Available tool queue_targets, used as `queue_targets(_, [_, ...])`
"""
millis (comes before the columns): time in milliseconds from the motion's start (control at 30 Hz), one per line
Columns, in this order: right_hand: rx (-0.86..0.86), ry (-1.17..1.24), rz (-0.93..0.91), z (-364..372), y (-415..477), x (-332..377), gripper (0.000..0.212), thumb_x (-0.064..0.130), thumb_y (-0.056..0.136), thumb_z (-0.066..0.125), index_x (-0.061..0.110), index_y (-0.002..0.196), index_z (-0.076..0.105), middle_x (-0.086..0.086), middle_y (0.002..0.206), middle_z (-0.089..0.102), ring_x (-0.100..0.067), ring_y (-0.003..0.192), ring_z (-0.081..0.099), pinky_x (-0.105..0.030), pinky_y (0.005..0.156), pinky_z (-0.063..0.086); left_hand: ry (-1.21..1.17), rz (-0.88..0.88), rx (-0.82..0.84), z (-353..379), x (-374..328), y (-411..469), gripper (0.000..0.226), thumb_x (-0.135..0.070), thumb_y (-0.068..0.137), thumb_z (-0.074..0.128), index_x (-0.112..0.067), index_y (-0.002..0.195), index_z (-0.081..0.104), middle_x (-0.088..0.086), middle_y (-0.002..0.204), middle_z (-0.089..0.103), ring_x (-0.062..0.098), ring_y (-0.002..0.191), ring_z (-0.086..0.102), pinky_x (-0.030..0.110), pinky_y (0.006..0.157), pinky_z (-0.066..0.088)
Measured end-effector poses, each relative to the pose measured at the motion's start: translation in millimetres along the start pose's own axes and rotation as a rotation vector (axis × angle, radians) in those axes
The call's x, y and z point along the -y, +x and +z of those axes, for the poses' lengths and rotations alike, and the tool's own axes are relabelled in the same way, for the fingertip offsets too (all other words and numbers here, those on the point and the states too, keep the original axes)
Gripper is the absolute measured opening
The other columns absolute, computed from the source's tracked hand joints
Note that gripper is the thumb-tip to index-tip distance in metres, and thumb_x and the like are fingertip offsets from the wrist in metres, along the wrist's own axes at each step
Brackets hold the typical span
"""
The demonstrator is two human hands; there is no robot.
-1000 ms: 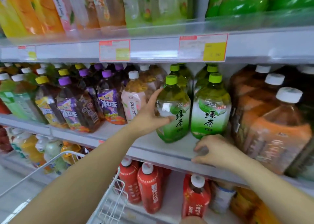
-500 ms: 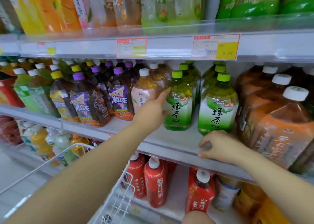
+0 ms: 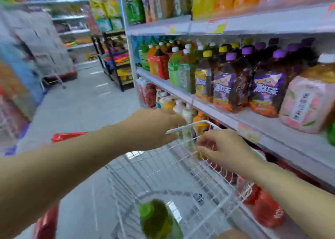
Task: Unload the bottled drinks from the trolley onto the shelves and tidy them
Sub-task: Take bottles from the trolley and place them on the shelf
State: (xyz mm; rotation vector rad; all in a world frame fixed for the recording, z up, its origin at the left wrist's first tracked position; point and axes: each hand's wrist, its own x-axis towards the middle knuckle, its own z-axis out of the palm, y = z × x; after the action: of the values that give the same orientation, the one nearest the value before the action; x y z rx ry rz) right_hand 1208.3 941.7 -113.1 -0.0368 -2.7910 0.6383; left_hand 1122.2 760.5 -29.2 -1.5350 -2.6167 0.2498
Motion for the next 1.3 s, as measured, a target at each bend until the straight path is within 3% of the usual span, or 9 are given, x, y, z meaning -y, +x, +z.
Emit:
queue_targets(167, [0.377, 0.141, -0.232, 51.7, 28.2, 57.5, 0.02, 0.034, 0.083, 0.066, 0.028, 0.102, 0.067, 0.018, 0.081, 0.059, -0.003, 0.079, 0.061, -0.009, 0.062, 0.039, -0.071, -0.15, 0.032, 20.8, 33.0, -63.1, 0.04, -0.048, 0.091, 0.049, -0.046, 0.13, 0.038, -0.022, 0.121, 0.052, 0.001, 0.102, 0.053, 0.024, 0.078, 0.044])
queue_targets(333, [0.751, 0.044, -0.349, 90.0, 26.5, 94.3, 0.045, 0.04, 0.08, 0.069, 0.029, 0.121, 0.056, 0.012, 0.111, 0.057, -0.001, 0.084, 0.052, -0.013, 0.066, 0.039, -0.156, -0.223, 0.051, 44.6, 36.7, -81.5, 0.041, -0.045, 0.092, 0.05, -0.041, 0.132, 0.041, -0.018, 0.122, 0.054, 0.003, 0.101, 0.056, 0.027, 0.082, 0.052])
queue_targets(600, [0.841, -0.175, -0.366, 127.0, 15.0, 99.7, 0.046, 0.038, 0.076, 0.072, 0.023, 0.117, 0.057, 0.0, 0.118, 0.055, -0.019, 0.103, 0.054, -0.03, 0.079, 0.046, -0.357, -0.259, 0.143, 59.7, 38.6, -89.5, 0.036, -0.038, 0.092, 0.053, -0.036, 0.128, 0.047, -0.016, 0.118, 0.057, 0.007, 0.101, 0.058, 0.032, 0.089, 0.051])
queue_targets(733, [0.838, -0.07, -0.333, 132.4, 7.6, 86.3, 0.038, 0.035, 0.079, 0.069, 0.023, 0.11, 0.052, -0.003, 0.103, 0.056, -0.019, 0.086, 0.049, -0.029, 0.069, 0.041, -0.363, -0.28, 0.05, 54.4, 41.3, -88.7, 0.029, -0.032, 0.094, 0.05, -0.035, 0.123, 0.05, -0.016, 0.112, 0.059, 0.006, 0.098, 0.058, 0.032, 0.085, 0.052])
queue_targets(867, [0.688, -0.007, -0.285, 122.4, 10.3, 75.9, 0.023, 0.037, 0.074, 0.068, 0.028, 0.086, 0.05, 0.004, 0.081, 0.055, -0.016, 0.076, 0.052, -0.031, 0.06, 0.041, -0.332, -0.291, 0.024, 51.7, 36.3, -87.2, 0.028, -0.03, 0.095, 0.046, -0.036, 0.122, 0.051, -0.015, 0.109, 0.059, 0.009, 0.098, 0.057, 0.035, 0.085, 0.051])
queue_targets(1000, [0.318, 0.273, -0.101, 85.8, 13.5, 70.3, 0.02, 0.035, 0.068, 0.071, 0.026, 0.069, 0.052, 0.008, 0.064, 0.056, -0.003, 0.062, 0.053, -0.026, 0.057, 0.047, -0.386, -0.231, -0.022, 48.0, 28.8, -85.2, 0.025, -0.032, 0.094, 0.048, -0.035, 0.118, 0.054, -0.018, 0.104, 0.059, 0.003, 0.092, 0.058, 0.032, 0.083, 0.051])
queue_targets(1100, [0.024, 0.473, -0.025, 39.0, 13.4, 68.0, 0.022, 0.023, 0.068, 0.076, 0.023, 0.067, 0.054, 0.009, 0.057, 0.053, 0.002, 0.051, 0.047, -0.011, 0.049, 0.037, -0.465, -0.172, -0.07, 27.7, 23.1, -72.8, 0.027, -0.036, 0.092, 0.053, -0.037, 0.119, 0.053, -0.022, 0.104, 0.057, -0.004, 0.091, 0.058, 0.026, 0.084, 0.051])
queue_targets(1233, [-0.343, 0.593, -0.02, -21.1, 14.7, 65.8, 0.022, 0.016, 0.068, 0.078, 0.02, 0.066, 0.056, 0.009, 0.05, 0.053, 0.0, 0.045, 0.044, -0.011, 0.045, 0.033, -0.506, -0.026, -0.171, -17.5, 3.8, -38.8, 0.039, -0.041, 0.089, 0.055, -0.039, 0.127, 0.046, -0.021, 0.113, 0.049, -0.007, 0.094, 0.055, 0.013, 0.079, 0.045])
queue_targets(1300, [-0.492, 0.552, -0.008, -48.1, 12.9, 57.0, 0.022, 0.018, 0.068, 0.077, 0.022, 0.065, 0.056, 0.016, 0.049, 0.055, 0.0, 0.045, 0.046, -0.01, 0.045, 0.033, -0.497, 0.018, -0.248, -29.5, -11.7, -21.4, 0.046, -0.046, 0.088, 0.054, -0.041, 0.131, 0.04, -0.02, 0.12, 0.045, -0.005, 0.099, 0.051, 0.019, 0.085, 0.047])
